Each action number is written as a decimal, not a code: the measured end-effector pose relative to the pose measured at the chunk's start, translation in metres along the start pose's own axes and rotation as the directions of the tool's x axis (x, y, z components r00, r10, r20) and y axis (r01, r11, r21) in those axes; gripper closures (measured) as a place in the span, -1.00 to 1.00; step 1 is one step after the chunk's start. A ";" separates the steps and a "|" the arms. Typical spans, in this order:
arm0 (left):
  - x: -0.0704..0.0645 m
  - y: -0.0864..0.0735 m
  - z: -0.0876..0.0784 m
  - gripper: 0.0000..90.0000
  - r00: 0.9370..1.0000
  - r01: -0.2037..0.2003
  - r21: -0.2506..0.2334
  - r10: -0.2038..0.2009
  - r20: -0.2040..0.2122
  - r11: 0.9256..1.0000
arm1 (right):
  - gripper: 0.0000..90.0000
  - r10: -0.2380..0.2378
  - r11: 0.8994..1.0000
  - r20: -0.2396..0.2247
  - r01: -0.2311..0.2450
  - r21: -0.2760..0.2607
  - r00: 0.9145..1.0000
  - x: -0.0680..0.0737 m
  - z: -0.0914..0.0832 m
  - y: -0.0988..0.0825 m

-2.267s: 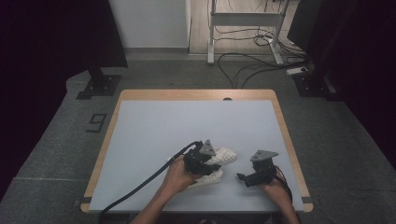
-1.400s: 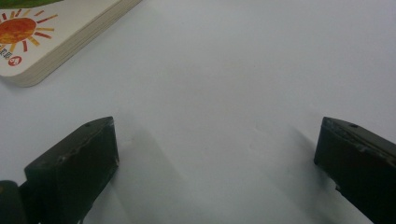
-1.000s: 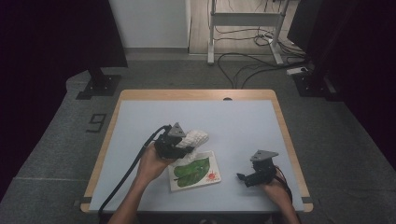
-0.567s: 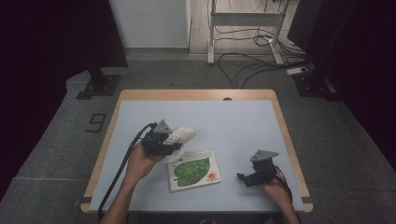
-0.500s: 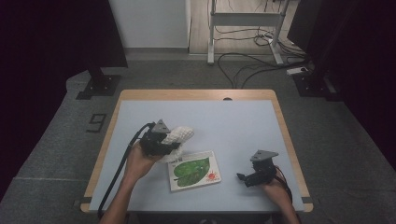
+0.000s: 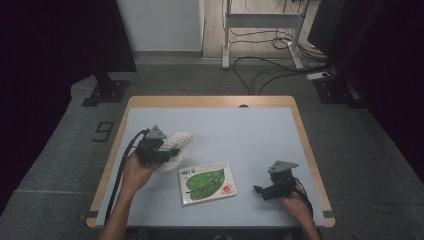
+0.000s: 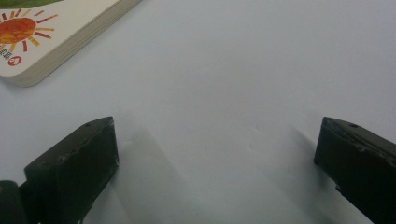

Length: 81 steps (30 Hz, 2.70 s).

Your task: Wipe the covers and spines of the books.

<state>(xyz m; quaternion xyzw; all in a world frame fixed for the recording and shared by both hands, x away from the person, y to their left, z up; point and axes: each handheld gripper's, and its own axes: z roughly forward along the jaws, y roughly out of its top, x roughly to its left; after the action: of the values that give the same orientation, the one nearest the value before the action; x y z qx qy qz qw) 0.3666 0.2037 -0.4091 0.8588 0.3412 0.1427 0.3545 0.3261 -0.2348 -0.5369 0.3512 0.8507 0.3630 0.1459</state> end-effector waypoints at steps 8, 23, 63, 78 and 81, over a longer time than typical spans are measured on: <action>0.017 -0.011 -0.011 0.34 0.999 0.037 -0.005 -0.037 -0.039 0.999 | -1.00 0.000 1.000 -0.001 0.000 0.000 1.000 0.000 0.000 0.000; 0.052 -0.041 -0.018 0.30 0.987 0.121 -0.009 -0.121 -0.102 0.993 | -1.00 0.000 1.000 -0.001 0.000 0.000 1.000 0.000 0.000 0.000; 0.073 -0.088 0.044 -0.09 0.971 0.228 0.029 -0.225 -0.082 0.973 | -1.00 0.001 1.000 0.001 -0.001 -0.002 1.000 0.000 0.000 0.000; 0.061 -0.083 0.012 -0.96 0.978 0.194 -0.017 -0.195 -0.072 0.981 | -1.00 0.000 1.000 -0.001 0.000 0.000 1.000 0.000 0.000 0.000; 0.057 -0.082 0.006 -1.00 0.982 0.179 -0.026 -0.180 -0.061 0.984 | -1.00 0.000 1.000 0.001 0.000 -0.002 1.000 0.000 0.000 0.000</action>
<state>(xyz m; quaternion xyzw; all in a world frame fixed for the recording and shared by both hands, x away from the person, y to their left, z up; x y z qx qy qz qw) 0.3706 0.2820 -0.4713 0.8159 0.4268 0.1408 0.3638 0.3261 -0.2347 -0.5370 0.3515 0.8502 0.3636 0.1464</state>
